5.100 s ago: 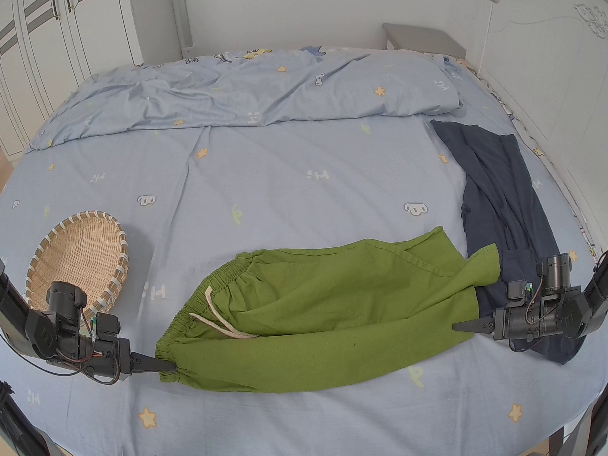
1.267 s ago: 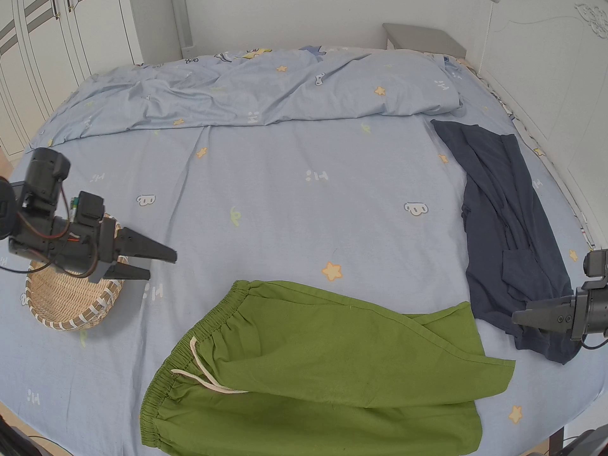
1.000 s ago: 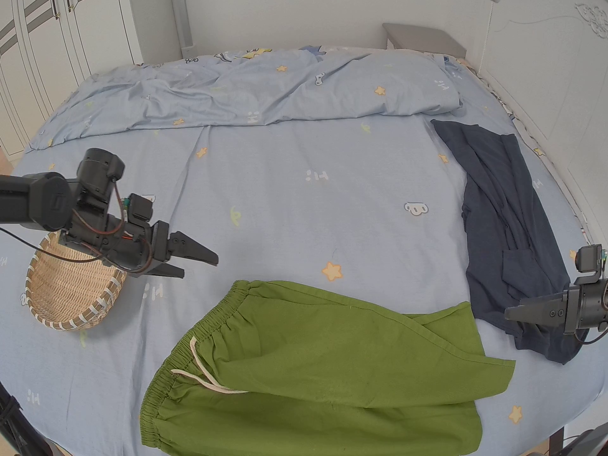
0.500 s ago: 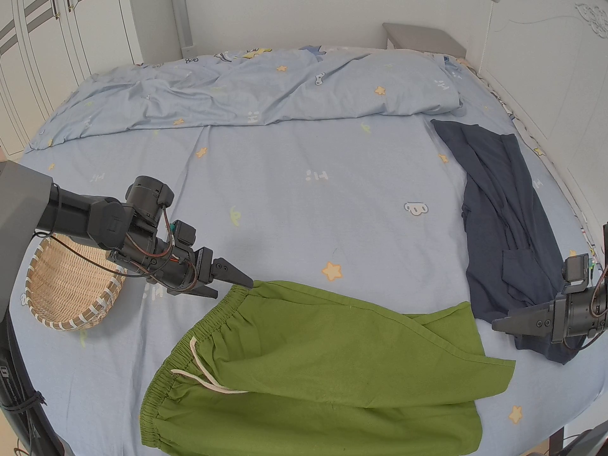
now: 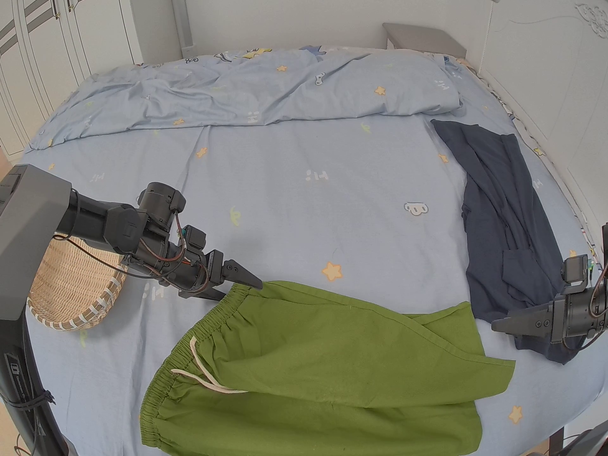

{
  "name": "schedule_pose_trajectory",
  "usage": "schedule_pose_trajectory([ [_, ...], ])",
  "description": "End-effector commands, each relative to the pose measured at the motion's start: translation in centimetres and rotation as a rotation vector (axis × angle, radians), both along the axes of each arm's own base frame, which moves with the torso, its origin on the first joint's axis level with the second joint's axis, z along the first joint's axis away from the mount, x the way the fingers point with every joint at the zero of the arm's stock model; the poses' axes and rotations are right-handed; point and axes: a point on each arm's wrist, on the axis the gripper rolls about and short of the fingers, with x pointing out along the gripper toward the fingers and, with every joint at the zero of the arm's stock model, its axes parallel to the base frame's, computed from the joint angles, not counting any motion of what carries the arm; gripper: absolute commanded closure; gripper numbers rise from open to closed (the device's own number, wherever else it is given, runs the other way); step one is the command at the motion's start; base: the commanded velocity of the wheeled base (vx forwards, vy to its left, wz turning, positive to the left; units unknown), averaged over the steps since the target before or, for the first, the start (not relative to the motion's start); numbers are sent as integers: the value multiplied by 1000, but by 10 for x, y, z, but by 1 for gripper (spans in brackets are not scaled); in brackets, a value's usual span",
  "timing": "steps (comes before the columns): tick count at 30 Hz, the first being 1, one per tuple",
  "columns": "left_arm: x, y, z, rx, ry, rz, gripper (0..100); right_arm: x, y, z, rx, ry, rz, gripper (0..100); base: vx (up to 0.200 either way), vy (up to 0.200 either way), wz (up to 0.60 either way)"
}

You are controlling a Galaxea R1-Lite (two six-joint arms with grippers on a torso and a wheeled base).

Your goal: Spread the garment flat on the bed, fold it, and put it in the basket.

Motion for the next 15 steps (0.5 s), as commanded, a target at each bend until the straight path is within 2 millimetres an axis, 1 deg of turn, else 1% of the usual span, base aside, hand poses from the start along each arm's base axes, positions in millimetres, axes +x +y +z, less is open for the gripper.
schedule_pose_trajectory([
  [1,3,-1,-7,4,15,-1,0,0,0,0,0,1,-1,0,0,0,0],
  [4,3,-3,-7,4,17,-4,0,1,0,-2,1,9,1,0,0,0,0],
  [5,2,-3,-7,3,18,-6,100,2,0,-2,0,11,0,0,0,0,0],
  [9,3,-5,-10,4,23,-11,100,2,1,-2,1,12,4,0,0,0,0],
  [15,2,-4,-6,3,17,-5,100,2,0,-2,1,14,3,0,0,0,0],
])
